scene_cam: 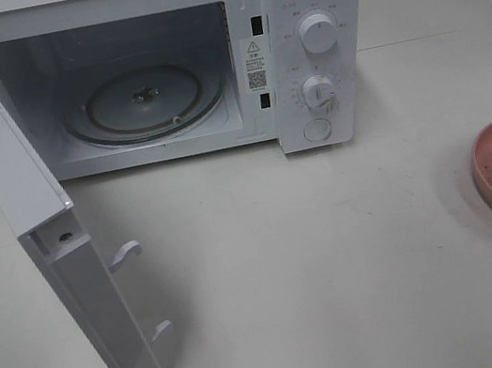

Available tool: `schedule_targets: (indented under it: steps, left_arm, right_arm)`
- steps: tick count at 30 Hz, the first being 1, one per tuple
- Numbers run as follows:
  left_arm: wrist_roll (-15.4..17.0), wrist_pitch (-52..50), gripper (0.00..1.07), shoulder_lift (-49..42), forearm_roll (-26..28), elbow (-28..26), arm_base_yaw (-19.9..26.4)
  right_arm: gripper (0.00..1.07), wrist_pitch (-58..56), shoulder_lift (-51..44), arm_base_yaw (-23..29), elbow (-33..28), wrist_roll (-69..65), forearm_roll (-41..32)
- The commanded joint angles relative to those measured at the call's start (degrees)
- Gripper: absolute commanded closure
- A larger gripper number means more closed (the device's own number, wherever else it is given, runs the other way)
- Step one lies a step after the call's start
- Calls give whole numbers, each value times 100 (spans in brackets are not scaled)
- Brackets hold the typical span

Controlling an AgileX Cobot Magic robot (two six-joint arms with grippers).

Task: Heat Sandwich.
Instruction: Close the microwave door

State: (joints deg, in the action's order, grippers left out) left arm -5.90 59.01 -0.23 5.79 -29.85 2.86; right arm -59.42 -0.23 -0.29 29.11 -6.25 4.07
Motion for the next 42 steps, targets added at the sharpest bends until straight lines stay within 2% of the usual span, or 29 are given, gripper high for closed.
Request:
schedule_targets:
  steps: [1,5,6,7,10,11,12,14,15,16,19,25,32,33,34,37,42]
  left_arm:
    - [63,-206,14,17,-52,-189,-46]
    - [57,-642,33,458,-103,-246,-46]
    - [57,-642,33,458,-103,-246,-46]
    - [57,-911,43,647,-103,-246,-46]
    - [57,-1318,61,957,-103,-246,-46]
    - [57,-1318,61,957,-103,-246,-46]
    - [57,-1536,73,1146,-109,-241,-46]
    - [57,-1770,83,1352,-115,-241,-46]
    - [57,-1770,83,1352,-115,-241,-46]
    - [57,-1948,93,1599,-115,-241,-46]
    - [57,-2097,106,1971,-126,-241,-46]
    - [-11,-2939,107,2544,-132,-29,-46]
    - [-11,-4882,107,2968,-126,917,-46]
    - [-11,-5432,107,3111,-126,1203,-46]
    - [-11,-5432,107,3111,-126,1203,-46]
    - [-11,-6503,107,3466,-126,1644,-46]
    - [-6,-7511,107,4079,-126,1845,-46]
  right_arm:
    - [31,0,-155,-46,-6,46,-17]
    - [31,0,-155,-46,-6,46,-17]
    - [31,0,-155,-46,-6,46,-17]
    - [31,0,-155,-46,-6,46,-17]
    - [31,0,-155,-46,-6,46,-17]
    - [31,0,-155,-46,-6,46,-17]
    - [31,0,-155,-46,-6,46,-17]
    - [31,0,-155,-46,-6,46,-17]
    - [31,0,-155,-46,-6,46,-17]
    - [31,0,-155,-46,-6,46,-17]
    - [31,0,-155,-46,-6,46,-17]
    - [31,0,-155,-46,-6,46,-17]
    - [31,0,-155,-46,-6,46,-17]
    - [31,0,-155,-46,-6,46,-17]
    - [31,0,-155,-46,-6,46,-17]
    - [31,0,-155,-46,-6,46,-17]
    - [31,0,-155,-46,-6,46,-17]
